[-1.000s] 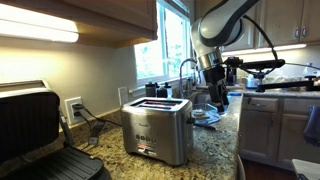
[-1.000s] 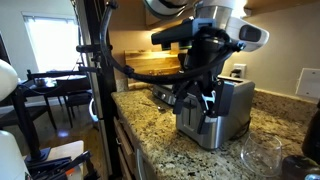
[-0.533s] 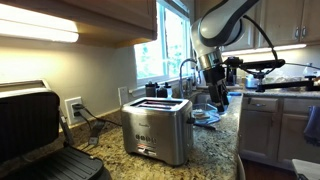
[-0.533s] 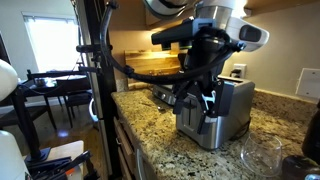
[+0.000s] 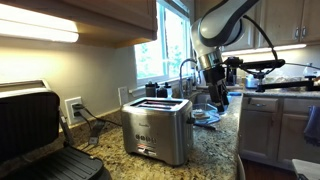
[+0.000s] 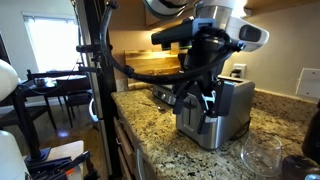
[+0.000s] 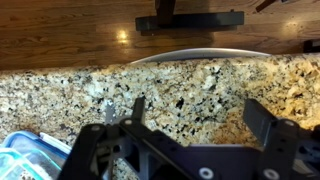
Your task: Press down on the toaster press handle
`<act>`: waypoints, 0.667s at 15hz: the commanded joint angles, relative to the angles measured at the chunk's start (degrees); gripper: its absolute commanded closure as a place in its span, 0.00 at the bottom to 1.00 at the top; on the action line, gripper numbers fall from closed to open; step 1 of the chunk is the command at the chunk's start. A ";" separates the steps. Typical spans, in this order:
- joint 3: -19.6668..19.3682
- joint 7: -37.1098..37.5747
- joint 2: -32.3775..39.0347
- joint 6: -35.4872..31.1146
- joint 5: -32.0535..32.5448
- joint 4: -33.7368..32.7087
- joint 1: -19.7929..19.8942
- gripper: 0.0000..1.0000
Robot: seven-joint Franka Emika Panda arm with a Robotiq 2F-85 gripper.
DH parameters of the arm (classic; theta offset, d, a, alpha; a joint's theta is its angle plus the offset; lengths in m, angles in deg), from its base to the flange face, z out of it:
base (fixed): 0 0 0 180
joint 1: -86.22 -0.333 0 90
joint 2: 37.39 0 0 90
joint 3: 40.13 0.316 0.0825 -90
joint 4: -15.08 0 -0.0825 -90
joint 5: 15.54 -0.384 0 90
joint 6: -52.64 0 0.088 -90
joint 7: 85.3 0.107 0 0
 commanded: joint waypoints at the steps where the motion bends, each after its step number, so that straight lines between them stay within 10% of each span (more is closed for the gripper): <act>1: 0.46 -0.06 0.02 0.07 -0.09 -0.05 0.46 0.00; 10: 3.83 0.84 -5.11 -1.74 -0.63 -0.64 -1.06 0.00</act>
